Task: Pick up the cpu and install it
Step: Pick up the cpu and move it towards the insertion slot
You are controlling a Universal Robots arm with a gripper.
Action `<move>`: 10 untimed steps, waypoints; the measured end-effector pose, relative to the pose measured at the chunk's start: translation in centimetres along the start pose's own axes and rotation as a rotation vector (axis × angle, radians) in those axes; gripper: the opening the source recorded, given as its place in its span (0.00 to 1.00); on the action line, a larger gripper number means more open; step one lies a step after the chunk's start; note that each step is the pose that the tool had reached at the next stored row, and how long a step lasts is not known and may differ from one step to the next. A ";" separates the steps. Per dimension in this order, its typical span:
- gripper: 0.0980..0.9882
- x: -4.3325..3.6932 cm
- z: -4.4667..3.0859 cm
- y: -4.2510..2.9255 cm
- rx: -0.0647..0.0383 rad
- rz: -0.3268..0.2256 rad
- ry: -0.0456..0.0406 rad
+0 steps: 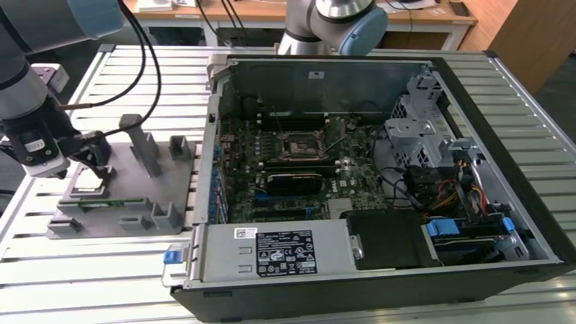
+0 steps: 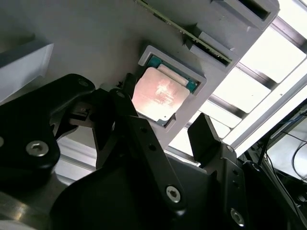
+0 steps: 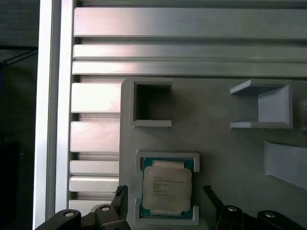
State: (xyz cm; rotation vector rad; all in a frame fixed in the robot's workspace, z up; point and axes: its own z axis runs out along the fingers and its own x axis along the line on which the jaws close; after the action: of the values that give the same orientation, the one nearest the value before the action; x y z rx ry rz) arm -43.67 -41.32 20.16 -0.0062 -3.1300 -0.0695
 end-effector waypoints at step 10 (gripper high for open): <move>0.68 -0.13 0.61 0.14 0.001 0.000 -0.0001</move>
State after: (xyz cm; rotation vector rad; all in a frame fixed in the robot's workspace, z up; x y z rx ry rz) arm -43.55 -41.16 19.56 -0.0060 -3.1301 -0.0682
